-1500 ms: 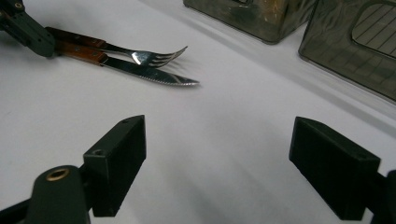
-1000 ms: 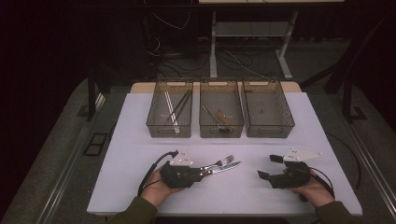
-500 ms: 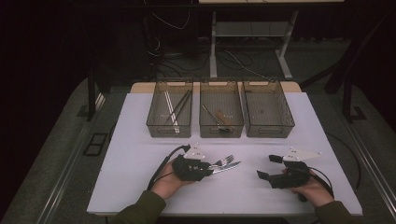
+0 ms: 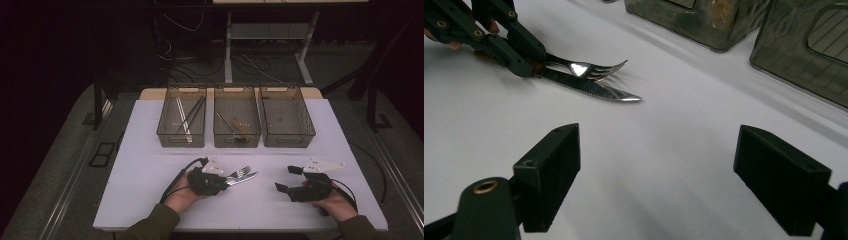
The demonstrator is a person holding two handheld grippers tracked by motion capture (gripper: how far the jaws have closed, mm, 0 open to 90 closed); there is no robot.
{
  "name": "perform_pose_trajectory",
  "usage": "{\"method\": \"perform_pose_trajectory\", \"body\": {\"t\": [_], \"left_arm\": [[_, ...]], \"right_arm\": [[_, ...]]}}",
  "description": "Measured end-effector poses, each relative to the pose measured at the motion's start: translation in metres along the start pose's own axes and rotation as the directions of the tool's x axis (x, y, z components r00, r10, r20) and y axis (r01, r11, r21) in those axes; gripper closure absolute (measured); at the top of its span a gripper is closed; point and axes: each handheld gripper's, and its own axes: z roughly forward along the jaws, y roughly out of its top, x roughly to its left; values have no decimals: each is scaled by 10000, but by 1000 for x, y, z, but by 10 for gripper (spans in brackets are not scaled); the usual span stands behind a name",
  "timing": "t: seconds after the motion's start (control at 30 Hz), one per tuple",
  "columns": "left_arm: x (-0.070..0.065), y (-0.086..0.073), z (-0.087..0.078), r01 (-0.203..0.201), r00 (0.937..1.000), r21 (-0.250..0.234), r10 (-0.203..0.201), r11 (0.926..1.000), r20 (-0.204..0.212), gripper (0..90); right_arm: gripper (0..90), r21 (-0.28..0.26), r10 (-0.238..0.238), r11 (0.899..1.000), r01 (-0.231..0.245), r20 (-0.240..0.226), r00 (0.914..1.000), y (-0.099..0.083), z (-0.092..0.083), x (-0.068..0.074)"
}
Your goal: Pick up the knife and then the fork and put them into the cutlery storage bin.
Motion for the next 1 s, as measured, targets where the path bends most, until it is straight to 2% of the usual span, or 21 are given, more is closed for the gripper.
{"method": "perform_pose_trajectory", "body": {"t": [0.03,0.1,0.17,0.2,0.23,0.37,0.43,0.53,0.57,0.67,0.7,0.73,0.83,0.9,0.93,1.0], "left_arm": [[0,-1,0,-208,9998,165,209,9996,-46,739],[-1,-1,0,-360,9993,192,363,9992,-127,741],[-2,-1,0,-365,9992,205,368,9991,-131,744],[-3,-1,2,-182,9997,50,183,9998,-134,746],[-3,-1,1,-181,9998,53,182,9998,-127,751],[-1,-1,0,-470,9988,185,472,9987,-101,767],[-3,-2,0,-266,9995,159,269,9995,-136,768],[-2,-2,0,-178,9998,113,179,9998,-116,769],[-3,-2,1,14,9999,-68,-15,10000,-113,769],[-2,-1,-2,-43,10000,-92,43,9999,-7,768],[-4,-1,-3,197,9998,-332,-196,9993,19,769],[-4,0,-5,257,9997,-469,-256,9986,30,769],[-6,4,-13,298,9994,-715,-310,9970,-166,769],[-8,6,-18,316,9989,-957,-349,9949,-325,769],[-9,6,-21,377,9983,-1158,-426,9926,-404,769],[-11,8,-26,248,9974,-1289,-333,9913,-640,768]], "right_arm": [[190,-2,1,10000,-1,-7,10000,0,0,0],[190,17,-9,10000,9,-16,10000,0,0,0],[190,23,-11,10000,11,-41,10000,0,0,0],[191,21,-7,10000,7,-44,10000,0,0,0],[190,16,-1,10000,1,-45,10000,0,1,0],[190,-3,203,9998,-203,-30,9998,0,1,-1],[190,-12,362,9993,-362,-17,9993,0,0,-2],[190,-156,446,9989,-447,-30,9990,1,-1,-3],[190,-160,447,9989,-447,-31,9990,1,-1,-3],[190,-52,415,9991,-414,19,9991,1,0,-2],[190,107,530,9985,-531,89,9986,2,0,-2],[191,176,635,9978,-637,133,9979,3,-1,-3],[190,143,1163,9931,-1165,123,9931,8,-3,-5],[189,21,1263,9920,-1263,244,9917,11,-5,-5],[177,63,1270,9919,-1272,186,9917,14,-5,-5],[175,15,1253,9921,-1253,-93,9921,18,-5,-2]]}}
